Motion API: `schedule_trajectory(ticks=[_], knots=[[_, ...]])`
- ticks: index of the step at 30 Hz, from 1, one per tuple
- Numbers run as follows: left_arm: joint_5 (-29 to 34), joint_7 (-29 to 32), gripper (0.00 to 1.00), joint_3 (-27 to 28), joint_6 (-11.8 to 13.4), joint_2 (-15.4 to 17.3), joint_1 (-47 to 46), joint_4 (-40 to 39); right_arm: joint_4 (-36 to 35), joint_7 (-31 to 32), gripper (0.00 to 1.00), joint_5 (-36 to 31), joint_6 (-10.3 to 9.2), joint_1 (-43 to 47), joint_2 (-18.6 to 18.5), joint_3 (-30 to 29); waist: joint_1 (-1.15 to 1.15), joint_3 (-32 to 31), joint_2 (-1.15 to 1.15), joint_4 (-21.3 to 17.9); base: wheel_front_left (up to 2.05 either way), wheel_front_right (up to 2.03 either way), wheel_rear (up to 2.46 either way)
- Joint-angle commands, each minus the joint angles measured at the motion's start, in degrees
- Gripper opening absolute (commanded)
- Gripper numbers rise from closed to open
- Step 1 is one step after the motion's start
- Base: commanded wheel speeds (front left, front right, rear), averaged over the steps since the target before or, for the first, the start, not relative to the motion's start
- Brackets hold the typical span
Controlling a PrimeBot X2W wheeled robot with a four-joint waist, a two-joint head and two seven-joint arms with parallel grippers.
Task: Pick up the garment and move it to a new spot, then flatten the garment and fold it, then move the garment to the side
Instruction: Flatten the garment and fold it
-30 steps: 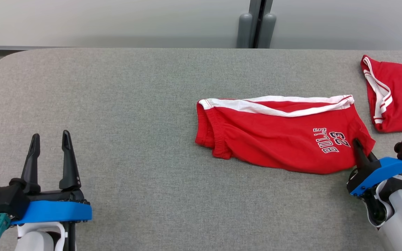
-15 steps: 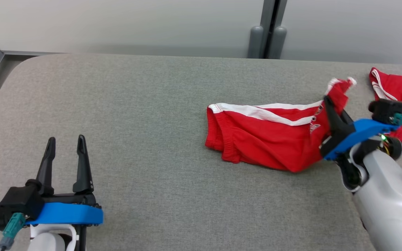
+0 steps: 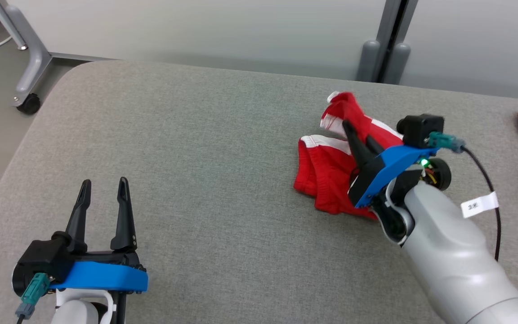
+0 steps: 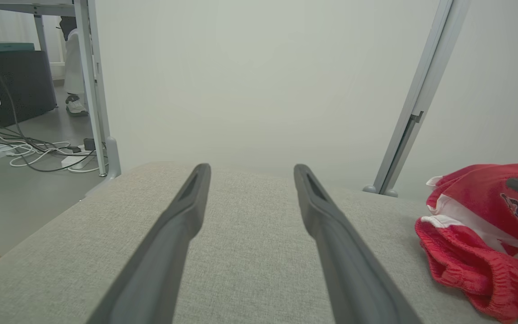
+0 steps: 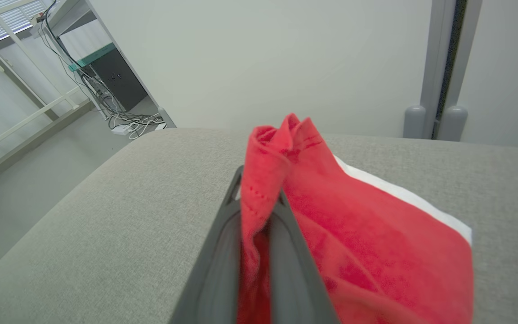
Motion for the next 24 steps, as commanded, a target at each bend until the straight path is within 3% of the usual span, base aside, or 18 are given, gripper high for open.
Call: schedule_trajectory(ticks=[1, 16, 17, 18, 24], knots=[[-0.27, -0.24, 1.0, 0.07, -0.13, -0.19, -0.53, 0.14, 0.16, 0.19, 0.0, 0.07, 0.03, 1.19, 0.13, 0.9, 0.0, 0.12, 0.0, 0.48, 0.0, 0.0, 0.0], [-0.21, -0.24, 1.0, 0.74, -0.13, -0.5, -0.24, -0.04, -4.11, -1.39, 0.0, 2.96, 0.03, 9.49, 0.46, 13.25, 0.0, 0.51, 0.0, -0.79, 0.0, 0.0, 0.0], [-0.17, -0.24, 1.0, 0.5, -0.13, -0.5, -0.39, -0.06, -4.02, -1.67, 0.46, 3.04, 0.02, 9.47, 0.48, 13.58, 0.0, 0.58, 0.0, -0.9, 0.0, 0.0, 0.0], [-0.15, -0.24, 1.0, 0.41, -0.13, -0.47, -0.46, -0.04, -3.78, -1.83, 1.0, 3.07, 0.03, 9.51, 0.52, 13.95, 0.0, 0.61, 0.0, -0.98, 0.0, 0.0, 0.0], [-0.19, -0.24, 1.0, 0.3, -0.13, -0.24, -0.39, 0.16, -4.69, -3.88, 1.0, 3.99, 0.03, 10.48, 0.55, 14.93, 0.0, 0.18, 0.0, -1.78, 0.0, 0.0, 0.0]])
